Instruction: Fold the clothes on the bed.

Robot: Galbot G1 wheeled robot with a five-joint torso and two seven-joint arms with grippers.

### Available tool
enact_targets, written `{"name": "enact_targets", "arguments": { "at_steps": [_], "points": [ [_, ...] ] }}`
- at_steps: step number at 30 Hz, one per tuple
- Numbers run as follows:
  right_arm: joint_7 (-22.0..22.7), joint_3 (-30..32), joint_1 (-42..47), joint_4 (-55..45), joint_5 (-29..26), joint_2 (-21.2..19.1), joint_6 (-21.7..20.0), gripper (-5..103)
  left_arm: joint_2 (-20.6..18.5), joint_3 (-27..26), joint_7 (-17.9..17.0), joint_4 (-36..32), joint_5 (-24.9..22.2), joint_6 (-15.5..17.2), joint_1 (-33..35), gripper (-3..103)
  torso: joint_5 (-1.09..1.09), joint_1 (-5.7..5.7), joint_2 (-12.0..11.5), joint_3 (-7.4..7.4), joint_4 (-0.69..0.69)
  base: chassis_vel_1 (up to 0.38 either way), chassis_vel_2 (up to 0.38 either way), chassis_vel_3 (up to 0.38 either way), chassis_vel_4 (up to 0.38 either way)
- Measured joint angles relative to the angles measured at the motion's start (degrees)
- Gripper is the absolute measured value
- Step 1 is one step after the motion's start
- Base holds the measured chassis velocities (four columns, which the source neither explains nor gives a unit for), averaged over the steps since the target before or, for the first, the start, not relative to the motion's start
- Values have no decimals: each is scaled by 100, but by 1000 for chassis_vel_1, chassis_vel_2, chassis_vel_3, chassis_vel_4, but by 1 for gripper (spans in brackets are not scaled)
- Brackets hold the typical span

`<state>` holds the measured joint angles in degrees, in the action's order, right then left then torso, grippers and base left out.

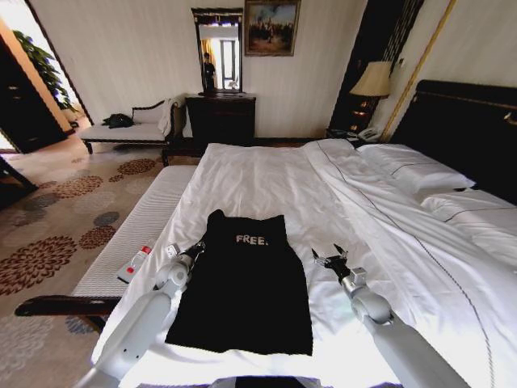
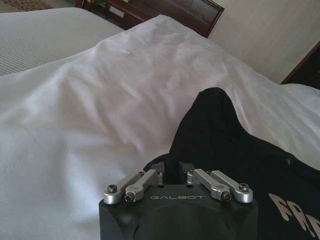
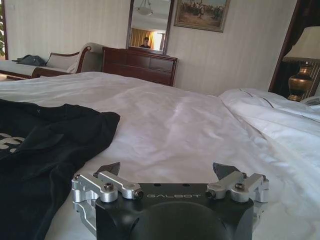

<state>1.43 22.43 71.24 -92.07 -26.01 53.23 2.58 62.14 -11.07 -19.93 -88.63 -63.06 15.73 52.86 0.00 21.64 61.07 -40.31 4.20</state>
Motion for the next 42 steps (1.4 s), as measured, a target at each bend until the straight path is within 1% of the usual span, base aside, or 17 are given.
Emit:
{"name": "enact_targets", "arguments": {
  "at_steps": [1, 5, 15, 28, 31, 34, 36, 39, 40, 42],
  "points": [
    [0, 0, 0, 0, 0, 0, 0, 100, 0, 0, 0, 0, 0, 0, 0, 18, 0, 0, 0, 0, 0, 0, 0, 0, 0],
    [7, 30, 24, -41, -34, -23, -1, 100, 3, -5, 0, 19, -5, 4, -13, 9, 0, 0, 0, 0, 0, 0, 0, 0, 0],
    [57, 32, 21, -65, -63, -26, -17, 100, -18, -1, -4, 23, -10, 11, -64, 0, 0, 0, 0, 0, 0, 0, 0, 0, 0],
    [78, 49, 34, -88, -75, -19, -17, 100, -88, -45, -30, 15, -41, 11, -222, 0, -1, 0, 0, 0, 0, 0, 0, 0, 0],
    [79, 64, 52, -88, -76, -8, -16, 100, -183, -133, -105, -135, -231, 17, -353, 0, 0, 0, 0, 0, 0, 0, 0, 0, 0],
    [79, 63, 54, -87, -76, 3, -14, 100, -240, -131, -138, -217, -318, 30, -431, 0, 0, 0, 0, 0, 0, 0, 0, 0, 0],
    [79, 60, 54, -88, -75, 21, -13, 100, -334, -103, -161, -358, -431, 62, -582, 0, 0, 0, 0, 0, 0, 0, 0, 0, 0],
    [79, 55, 51, -88, -75, 23, -12, 100, -374, -72, -183, -427, -508, 84, -657, 0, 0, 0, 0, 0, 0, 0, 0, 0, 0],
    [78, 46, 32, -88, -75, 23, -12, 100, -422, 20, -223, -507, -589, 108, -747, 0, 0, 0, 0, 0, 0, 0, 0, 0, 0],
    [78, 38, 14, -83, -75, 22, -11, 100, -433, 68, -233, -529, -599, 116, -780, 0, 0, 0, 0, 0, 0, 0, 0, 0, 0]
  ]
}}
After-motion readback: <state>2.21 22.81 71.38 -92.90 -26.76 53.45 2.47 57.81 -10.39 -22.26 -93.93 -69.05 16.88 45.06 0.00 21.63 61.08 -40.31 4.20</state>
